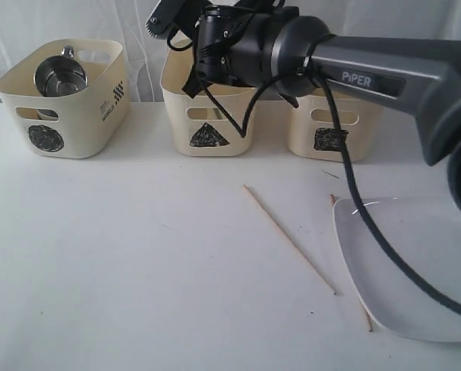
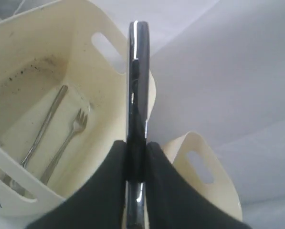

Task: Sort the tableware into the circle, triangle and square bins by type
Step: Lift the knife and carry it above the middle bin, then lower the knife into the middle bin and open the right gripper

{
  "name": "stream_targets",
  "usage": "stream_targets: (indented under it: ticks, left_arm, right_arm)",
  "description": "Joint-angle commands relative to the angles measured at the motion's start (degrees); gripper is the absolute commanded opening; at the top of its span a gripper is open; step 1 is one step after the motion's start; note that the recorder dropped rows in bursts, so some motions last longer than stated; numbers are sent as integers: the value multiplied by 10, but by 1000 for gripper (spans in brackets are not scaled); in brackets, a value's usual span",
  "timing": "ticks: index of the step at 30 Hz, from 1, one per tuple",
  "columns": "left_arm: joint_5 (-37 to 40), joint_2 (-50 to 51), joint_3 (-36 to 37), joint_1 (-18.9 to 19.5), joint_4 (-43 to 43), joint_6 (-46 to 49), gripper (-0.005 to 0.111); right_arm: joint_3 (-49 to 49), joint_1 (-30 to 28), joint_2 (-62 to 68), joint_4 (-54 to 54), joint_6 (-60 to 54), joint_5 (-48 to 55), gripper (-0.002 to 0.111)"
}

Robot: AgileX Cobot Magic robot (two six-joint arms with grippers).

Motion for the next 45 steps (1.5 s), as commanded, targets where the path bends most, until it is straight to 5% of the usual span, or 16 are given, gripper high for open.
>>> stream_targets:
  ticks: [1, 9, 45]
  left_arm:
    - [0, -3, 2, 1, -3, -3, 0]
    - [0, -3, 2, 1, -3, -3, 0]
    - [0, -3, 2, 1, -3, -3, 0]
  right_arm:
    - [-39, -9, 33, -10, -28, -38, 0]
    - [-117, -21, 87, -8, -51, -97, 0]
    - [-115, -70, 76, 166, -127, -137, 0]
